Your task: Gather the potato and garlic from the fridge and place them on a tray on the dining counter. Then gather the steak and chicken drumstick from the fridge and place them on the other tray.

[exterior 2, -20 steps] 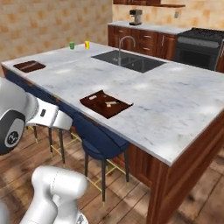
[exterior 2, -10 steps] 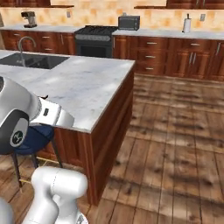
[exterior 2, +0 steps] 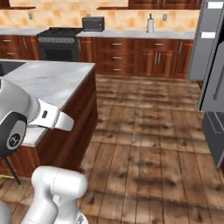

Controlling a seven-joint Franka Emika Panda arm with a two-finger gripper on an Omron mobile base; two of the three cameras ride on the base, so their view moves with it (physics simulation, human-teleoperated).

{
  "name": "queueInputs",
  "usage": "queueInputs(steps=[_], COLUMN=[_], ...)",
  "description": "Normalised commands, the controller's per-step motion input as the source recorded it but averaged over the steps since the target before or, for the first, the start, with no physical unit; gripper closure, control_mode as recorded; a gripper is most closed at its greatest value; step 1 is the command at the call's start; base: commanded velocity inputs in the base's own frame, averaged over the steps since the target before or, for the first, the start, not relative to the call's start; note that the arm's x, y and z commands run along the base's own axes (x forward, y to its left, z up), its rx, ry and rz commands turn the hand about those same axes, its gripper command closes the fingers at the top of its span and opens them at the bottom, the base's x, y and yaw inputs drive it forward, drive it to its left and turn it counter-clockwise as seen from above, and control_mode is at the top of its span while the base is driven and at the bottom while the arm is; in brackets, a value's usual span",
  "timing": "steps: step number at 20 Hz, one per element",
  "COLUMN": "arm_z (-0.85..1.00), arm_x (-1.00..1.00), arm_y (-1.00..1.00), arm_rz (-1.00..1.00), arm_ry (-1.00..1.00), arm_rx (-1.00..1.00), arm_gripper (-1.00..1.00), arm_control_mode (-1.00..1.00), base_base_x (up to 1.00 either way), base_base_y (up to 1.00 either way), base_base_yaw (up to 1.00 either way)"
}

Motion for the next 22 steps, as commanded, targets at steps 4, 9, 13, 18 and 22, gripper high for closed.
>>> queueInputs(steps=[4,9,13,18,22], arm_z=[0.00,0.00,0.00,0.00,0.00], arm_x=[0.00,0.00,0.00,0.00,0.00], arm_y=[0.00,0.00,0.00,0.00,0.00], arm_rz=[0.00,0.00,0.00,0.00,0.00], arm_ry=[0.00,0.00,0.00,0.00,0.00], arm_rx=[0.00,0.00,0.00,0.00,0.00], arm_gripper=[-1.00,-1.00,-1.00,-1.00,-1.00], arm_control_mode=[1.00,1.00,1.00,1.00,1.00], base_base_x=[1.00,1.00,1.00,1.00,1.00], base_base_y=[-0.54,-0.51,-0.24,-0.03,0.08], base_base_yaw=[0.01,0.00,-0.04,-0.39,-0.48])
